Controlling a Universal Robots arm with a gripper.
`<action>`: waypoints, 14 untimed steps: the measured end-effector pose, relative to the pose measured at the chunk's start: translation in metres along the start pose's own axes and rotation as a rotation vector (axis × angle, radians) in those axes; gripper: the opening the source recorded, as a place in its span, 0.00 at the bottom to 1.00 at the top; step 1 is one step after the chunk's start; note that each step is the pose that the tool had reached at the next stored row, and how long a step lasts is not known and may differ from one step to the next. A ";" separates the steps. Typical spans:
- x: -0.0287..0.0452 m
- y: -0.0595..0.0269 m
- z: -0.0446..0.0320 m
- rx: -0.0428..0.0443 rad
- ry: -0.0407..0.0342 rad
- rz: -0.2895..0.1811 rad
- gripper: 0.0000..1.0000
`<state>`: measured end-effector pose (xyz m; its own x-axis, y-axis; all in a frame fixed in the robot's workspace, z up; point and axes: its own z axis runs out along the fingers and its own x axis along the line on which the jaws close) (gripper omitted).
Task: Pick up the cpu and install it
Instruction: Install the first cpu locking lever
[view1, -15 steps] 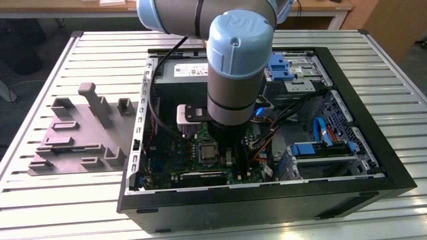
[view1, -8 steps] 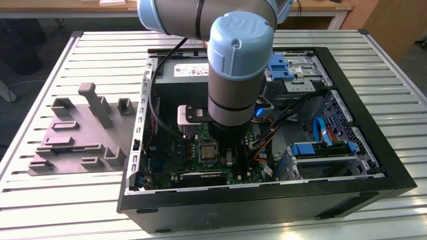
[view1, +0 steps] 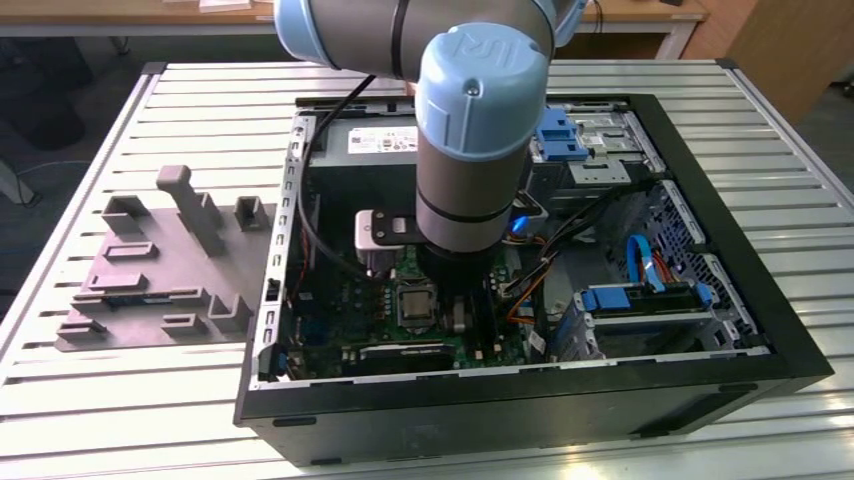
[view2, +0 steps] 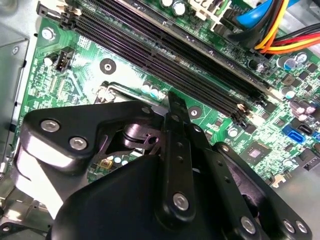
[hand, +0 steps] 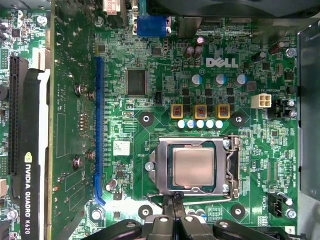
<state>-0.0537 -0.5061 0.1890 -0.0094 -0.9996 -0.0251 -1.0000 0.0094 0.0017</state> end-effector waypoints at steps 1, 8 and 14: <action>-0.0001 0.0000 -0.0010 0.0002 -0.0014 0.000 0.11; -0.0004 0.0000 -0.0161 -0.0002 -0.0034 0.000 0.11; -0.0007 0.0000 -0.0281 -0.0002 -0.0052 0.000 0.11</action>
<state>-0.0537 -0.5061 0.2171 -0.0095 -0.9995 -0.0302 -1.0000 0.0094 0.0019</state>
